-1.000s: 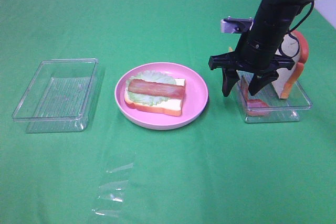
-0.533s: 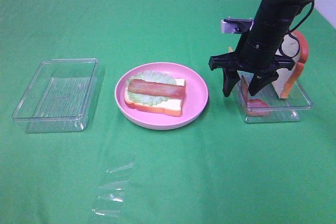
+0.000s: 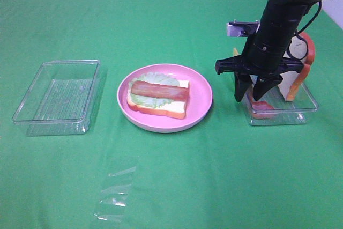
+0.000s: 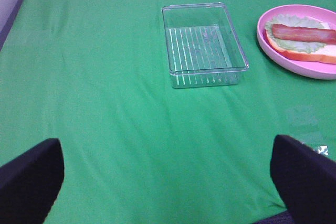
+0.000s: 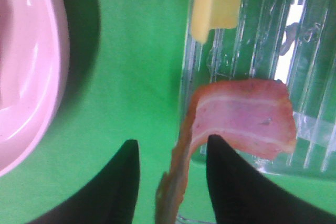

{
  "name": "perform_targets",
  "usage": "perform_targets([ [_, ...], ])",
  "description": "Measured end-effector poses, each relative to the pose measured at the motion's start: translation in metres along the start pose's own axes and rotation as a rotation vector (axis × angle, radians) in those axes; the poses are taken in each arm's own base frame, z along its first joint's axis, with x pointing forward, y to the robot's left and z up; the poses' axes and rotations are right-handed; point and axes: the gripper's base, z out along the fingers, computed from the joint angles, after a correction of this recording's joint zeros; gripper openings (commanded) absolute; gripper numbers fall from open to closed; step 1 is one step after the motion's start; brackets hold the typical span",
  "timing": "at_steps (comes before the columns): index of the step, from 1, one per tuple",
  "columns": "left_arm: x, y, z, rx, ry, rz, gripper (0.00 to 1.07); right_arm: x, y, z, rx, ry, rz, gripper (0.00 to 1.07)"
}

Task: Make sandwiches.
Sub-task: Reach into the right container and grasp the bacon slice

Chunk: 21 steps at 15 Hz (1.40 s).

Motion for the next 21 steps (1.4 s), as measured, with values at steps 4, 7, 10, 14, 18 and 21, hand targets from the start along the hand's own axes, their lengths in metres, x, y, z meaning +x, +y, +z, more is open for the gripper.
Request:
perform_targets([
  [4, 0.0, 0.0, 0.0, 0.0, 0.0, 0.0, 1.0, 0.0007, -0.0001, -0.0008, 0.001, 0.005, -0.001, 0.26],
  [7, 0.0, 0.0, 0.0, 0.0, 0.0, 0.0, 1.0, 0.0006, -0.0001, -0.0008, 0.001, 0.004, -0.001, 0.09],
  [10, 0.0, 0.0, 0.0, 0.0, 0.0, 0.0, 1.0, 0.0007, -0.0002, -0.0008, 0.002, 0.005, 0.0, 0.0],
  [14, 0.0, 0.0, 0.0, 0.0, 0.0, 0.0, 1.0, 0.0007, 0.0001, -0.0008, -0.001, 0.005, 0.002, 0.0],
  [18, 0.0, 0.0, 0.0, 0.0, 0.0, 0.0, 1.0, 0.0007, 0.0001, -0.0008, -0.001, 0.005, 0.031, 0.04],
  [21, 0.0, 0.0, 0.0, 0.0, 0.0, 0.0, 1.0, 0.0007, 0.0001, -0.0008, -0.001, 0.005, 0.031, 0.06],
])
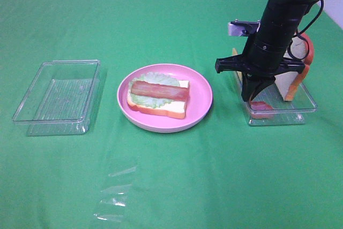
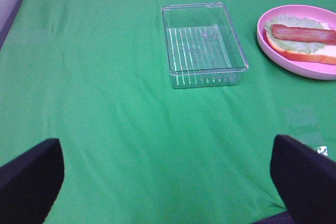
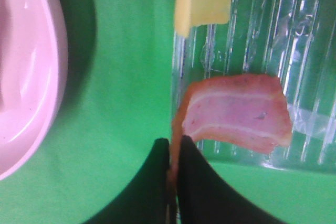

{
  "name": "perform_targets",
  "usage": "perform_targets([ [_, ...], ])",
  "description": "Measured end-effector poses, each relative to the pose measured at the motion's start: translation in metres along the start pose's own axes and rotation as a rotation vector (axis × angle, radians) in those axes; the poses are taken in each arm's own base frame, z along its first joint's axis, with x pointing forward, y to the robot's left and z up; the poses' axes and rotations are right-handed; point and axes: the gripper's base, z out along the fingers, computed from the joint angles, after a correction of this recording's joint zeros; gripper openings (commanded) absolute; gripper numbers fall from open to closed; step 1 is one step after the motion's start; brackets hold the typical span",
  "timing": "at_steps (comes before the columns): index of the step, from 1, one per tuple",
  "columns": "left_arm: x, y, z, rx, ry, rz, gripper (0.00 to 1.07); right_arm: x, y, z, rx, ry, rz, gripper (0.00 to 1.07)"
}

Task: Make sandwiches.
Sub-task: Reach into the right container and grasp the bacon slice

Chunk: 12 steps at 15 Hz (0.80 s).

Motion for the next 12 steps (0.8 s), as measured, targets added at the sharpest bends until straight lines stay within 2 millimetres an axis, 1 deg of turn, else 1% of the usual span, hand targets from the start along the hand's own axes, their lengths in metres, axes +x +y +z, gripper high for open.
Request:
perform_targets([
  [1, 0.0, 0.0, 0.0, 0.0, 0.0, 0.0, 1.0, 0.0, 0.0, 0.0, 0.0, 0.0, 0.0, 0.07],
  [3, 0.0, 0.0, 0.0, 0.0, 0.0, 0.0, 1.0, -0.0001, 0.0002, 0.0, -0.003, -0.001, 0.003, 0.12],
  [7, 0.0, 0.0, 0.0, 0.0, 0.0, 0.0, 1.0, -0.0005, 0.0012, 0.0, -0.013, -0.005, 0.013, 0.28],
  [12, 0.0, 0.0, 0.0, 0.0, 0.0, 0.0, 1.0, -0.0011, 0.0012, 0.0, -0.014, -0.012, 0.014, 0.29],
])
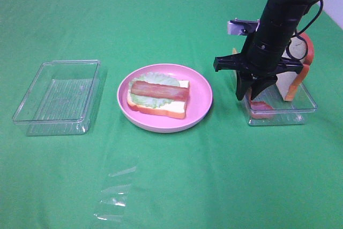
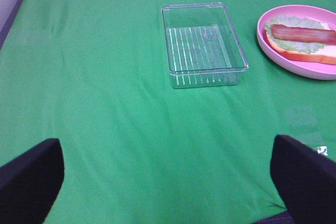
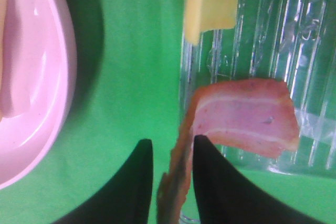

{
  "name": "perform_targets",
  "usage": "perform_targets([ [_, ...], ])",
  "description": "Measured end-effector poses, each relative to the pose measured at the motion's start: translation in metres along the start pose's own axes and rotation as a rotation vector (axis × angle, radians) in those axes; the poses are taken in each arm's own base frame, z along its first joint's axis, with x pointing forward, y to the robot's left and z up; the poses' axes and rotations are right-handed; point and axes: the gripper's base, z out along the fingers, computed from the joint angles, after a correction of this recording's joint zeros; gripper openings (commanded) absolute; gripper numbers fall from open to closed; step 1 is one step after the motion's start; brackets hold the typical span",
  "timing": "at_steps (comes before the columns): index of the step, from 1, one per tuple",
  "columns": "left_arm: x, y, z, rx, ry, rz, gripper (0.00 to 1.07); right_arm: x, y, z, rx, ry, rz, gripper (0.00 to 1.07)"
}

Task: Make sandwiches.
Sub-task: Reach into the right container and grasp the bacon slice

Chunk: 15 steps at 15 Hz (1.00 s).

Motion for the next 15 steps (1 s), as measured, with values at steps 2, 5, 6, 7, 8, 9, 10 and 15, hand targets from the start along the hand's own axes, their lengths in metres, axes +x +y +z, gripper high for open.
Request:
perform_targets([
  [2, 0.0, 0.0, 0.0, 0.0, 0.0, 0.0, 1.0, 0.0, 0.0, 0.0, 0.0, 0.0, 0.0, 0.29],
  [5, 0.0, 0.0, 0.0, 0.0, 0.0, 0.0, 1.0, 0.0001, -0.0003, 0.0, 0.004, 0.001, -0.002, 0.29],
  [6, 0.0, 0.0, 0.0, 0.0, 0.0, 0.0, 1.0, 0.0001, -0.0003, 0.0, 0.004, 0.001, -0.002, 0.29],
  [7, 0.0, 0.0, 0.0, 0.0, 0.0, 0.0, 1.0, 0.0, -0.0005, 0.0, 0.005, 0.0, -0.003, 0.29],
  [8, 0.0, 0.0, 0.0, 0.0, 0.0, 0.0, 1.0, 0.0, -0.0006, 0.0, 0.007, 0.0, -0.004, 0.29],
  [9, 0.0, 0.0, 0.0, 0.0, 0.0, 0.0, 1.0, 0.0, -0.0009, 0.0, 0.009, 0.0, -0.006, 0.29],
  [10, 0.0, 0.0, 0.0, 0.0, 0.0, 0.0, 1.0, -0.0001, -0.0012, 0.0, 0.014, -0.001, -0.008, 0.29],
  [15, 0.0002, 0.0, 0.0002, 0.0, 0.001, 0.0, 1.0, 0.0001, -0.0012, -0.0024, 0.014, -0.007, -0.01, 0.29],
])
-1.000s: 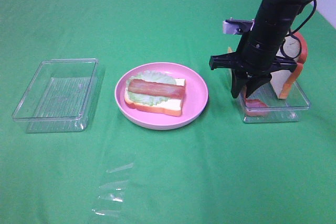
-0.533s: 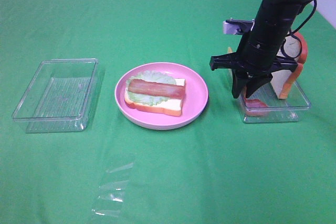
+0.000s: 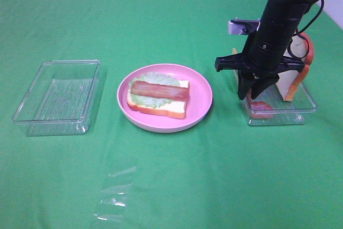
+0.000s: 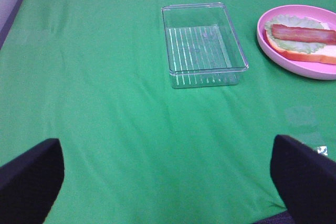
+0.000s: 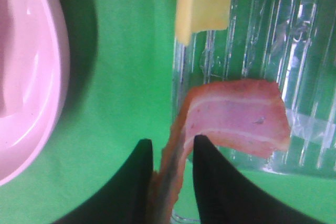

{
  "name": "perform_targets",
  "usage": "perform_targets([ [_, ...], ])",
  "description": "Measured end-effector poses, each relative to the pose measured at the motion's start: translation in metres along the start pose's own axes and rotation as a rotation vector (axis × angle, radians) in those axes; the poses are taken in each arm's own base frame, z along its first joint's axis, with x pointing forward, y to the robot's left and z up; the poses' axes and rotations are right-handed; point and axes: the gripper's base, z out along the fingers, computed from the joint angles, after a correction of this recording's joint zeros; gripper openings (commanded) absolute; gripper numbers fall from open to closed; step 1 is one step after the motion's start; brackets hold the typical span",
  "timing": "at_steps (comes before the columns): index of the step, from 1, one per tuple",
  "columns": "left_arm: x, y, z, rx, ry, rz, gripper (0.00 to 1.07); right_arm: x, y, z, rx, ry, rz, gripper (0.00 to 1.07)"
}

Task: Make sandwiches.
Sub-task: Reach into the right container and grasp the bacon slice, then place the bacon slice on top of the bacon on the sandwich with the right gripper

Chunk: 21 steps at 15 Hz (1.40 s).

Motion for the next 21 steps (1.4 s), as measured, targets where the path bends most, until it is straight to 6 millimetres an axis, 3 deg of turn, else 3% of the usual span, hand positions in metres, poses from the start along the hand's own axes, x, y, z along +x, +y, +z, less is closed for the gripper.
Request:
perform_targets([
  [5, 0.0, 0.0, 0.0, 0.0, 0.0, 0.0, 1.0, 0.0, 0.0, -0.004, -0.002, -0.014, -0.001, 0.24],
  [6, 0.0, 0.0, 0.0, 0.0, 0.0, 0.0, 1.0, 0.0, 0.0, -0.004, -0.002, -0.015, -0.001, 0.08],
  [7, 0.0, 0.0, 0.0, 0.0, 0.0, 0.0, 1.0, 0.0, 0.0, -0.004, -0.002, -0.015, -0.002, 0.0],
  [14, 0.0, 0.0, 0.0, 0.0, 0.0, 0.0, 1.0, 0.0, 0.0, -0.011, -0.002, -0.031, -0.011, 0.0],
  [16, 0.0, 0.0, 0.0, 0.0, 0.0, 0.0, 1.0, 0.004, 0.002, -0.028, -0.017, -0.057, -0.009, 0.0],
  [17, 0.0, 0.0, 0.0, 0.0, 0.0, 0.0, 1.0, 0.007, 0.003, -0.042, -0.031, -0.078, -0.008, 0.0],
  [18, 0.0, 0.0, 0.0, 0.0, 0.0, 0.0, 1.0, 0.017, 0.008, -0.073, -0.087, -0.126, -0.025, 0.0],
  [21, 0.0, 0.0, 0.0, 0.0, 0.0, 0.0, 1.0, 0.028, 0.021, -0.107, -0.243, -0.192, -0.036, 0.0],
])
